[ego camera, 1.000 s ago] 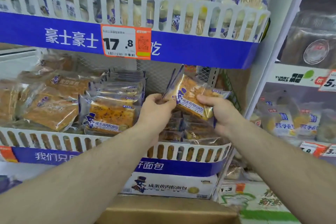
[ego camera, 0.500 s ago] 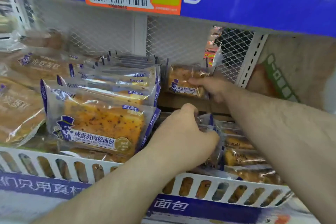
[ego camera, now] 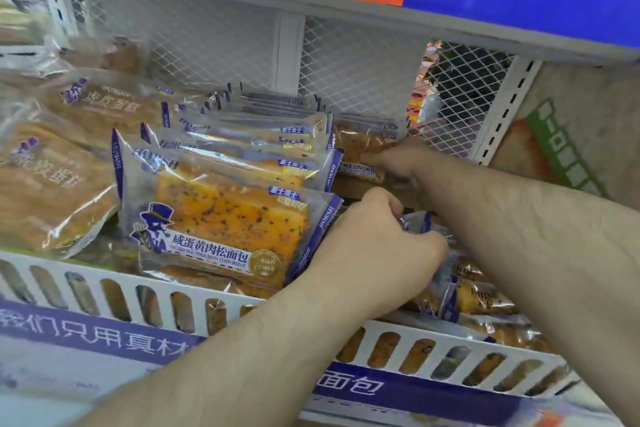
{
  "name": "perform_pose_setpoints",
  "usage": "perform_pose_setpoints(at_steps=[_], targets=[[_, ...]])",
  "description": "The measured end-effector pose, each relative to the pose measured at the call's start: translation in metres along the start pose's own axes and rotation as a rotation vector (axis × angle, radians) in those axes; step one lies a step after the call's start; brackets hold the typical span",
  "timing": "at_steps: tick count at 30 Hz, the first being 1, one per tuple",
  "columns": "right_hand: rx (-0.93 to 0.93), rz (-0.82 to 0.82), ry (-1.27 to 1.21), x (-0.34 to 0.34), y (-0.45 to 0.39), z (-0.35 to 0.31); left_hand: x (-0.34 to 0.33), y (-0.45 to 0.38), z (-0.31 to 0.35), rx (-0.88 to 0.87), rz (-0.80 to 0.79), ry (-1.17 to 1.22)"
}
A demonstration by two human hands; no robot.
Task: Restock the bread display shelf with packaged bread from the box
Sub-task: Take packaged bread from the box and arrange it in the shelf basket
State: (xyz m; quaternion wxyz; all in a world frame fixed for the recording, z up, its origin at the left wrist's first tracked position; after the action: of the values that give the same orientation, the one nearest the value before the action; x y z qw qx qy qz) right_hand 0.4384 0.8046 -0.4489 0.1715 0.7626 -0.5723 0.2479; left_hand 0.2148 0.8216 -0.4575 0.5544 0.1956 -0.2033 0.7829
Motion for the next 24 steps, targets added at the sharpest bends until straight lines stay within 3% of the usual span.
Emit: perform_pose_setpoints(at_steps=[9, 16, 21, 24], targets=[[-0.047, 0.031, -0.146, 0.000, 0.014, 0.003, -0.002, 0.002, 0.004, 0.003, 0.017, -0.009], [-0.079, 0.000, -0.161, 0.020, 0.059, 0.006, -0.002, 0.009, 0.010, 0.015, 0.152, 0.022], [0.172, 0.202, 0.238, 0.052, 0.128, -0.005, 0.002, 0.034, 0.025, -0.146, 0.271, -0.060], [0.525, 0.373, 0.217, 0.061, 0.189, 0.011, 0.002, 0.077, 0.028, -0.266, 0.242, -0.123]])
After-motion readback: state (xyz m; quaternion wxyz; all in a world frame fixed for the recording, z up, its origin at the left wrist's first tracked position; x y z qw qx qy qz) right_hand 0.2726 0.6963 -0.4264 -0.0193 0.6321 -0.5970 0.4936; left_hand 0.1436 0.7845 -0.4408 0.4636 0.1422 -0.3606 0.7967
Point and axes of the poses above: each hand's wrist, its own y-axis away from the middle knuckle, its own x-axis out of the back of the hand, z = x × y, the point moved 1 cm from there along -y, towards the middle knuckle, and after that the axes turned 5 degrees about -y, right-handed, at the moved point
